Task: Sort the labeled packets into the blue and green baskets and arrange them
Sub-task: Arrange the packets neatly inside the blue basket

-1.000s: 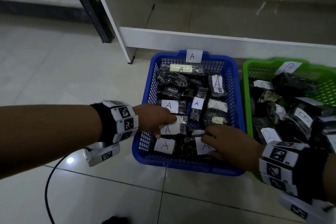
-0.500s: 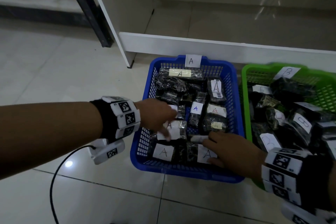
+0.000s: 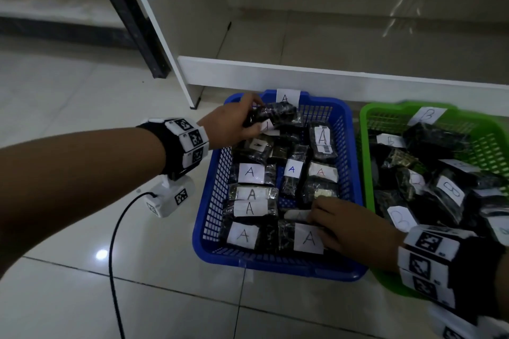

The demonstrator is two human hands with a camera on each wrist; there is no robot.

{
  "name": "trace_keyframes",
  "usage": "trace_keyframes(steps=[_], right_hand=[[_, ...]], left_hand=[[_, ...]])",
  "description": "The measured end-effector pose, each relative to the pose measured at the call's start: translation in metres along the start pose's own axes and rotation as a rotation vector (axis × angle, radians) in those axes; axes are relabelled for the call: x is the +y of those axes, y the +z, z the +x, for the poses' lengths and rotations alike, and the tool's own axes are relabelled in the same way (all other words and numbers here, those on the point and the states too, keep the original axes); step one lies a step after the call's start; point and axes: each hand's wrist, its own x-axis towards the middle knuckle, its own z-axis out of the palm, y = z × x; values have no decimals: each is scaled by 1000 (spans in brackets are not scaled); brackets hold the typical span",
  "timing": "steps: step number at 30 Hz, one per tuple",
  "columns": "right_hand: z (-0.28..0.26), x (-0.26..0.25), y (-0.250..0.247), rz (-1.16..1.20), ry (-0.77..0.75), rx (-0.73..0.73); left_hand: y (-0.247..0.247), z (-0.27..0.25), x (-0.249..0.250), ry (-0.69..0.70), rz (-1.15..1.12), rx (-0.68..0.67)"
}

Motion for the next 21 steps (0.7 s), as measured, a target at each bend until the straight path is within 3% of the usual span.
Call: trace_keyframes(steps=[2,6,10,15,17,21], right_hand=[[1,2,-2,29,33,47],[8,6,-15,72,85,212],[20,4,-35,202,225,405],[37,-12,-54,483,400,359],[43,-19,-59,549,426,389],[59,-16,-65,724,617,675]], left_hand=[[-6,-2,6,-77,-147,15],[-10,-9,10,-164,-462,-172],[-7,-15,16,-208,-513,-354],[6,-28,31,-299,-808,-601],[11,-33,39,-278,-912,-603],[17,-35,57,-270,-1088,-385]])
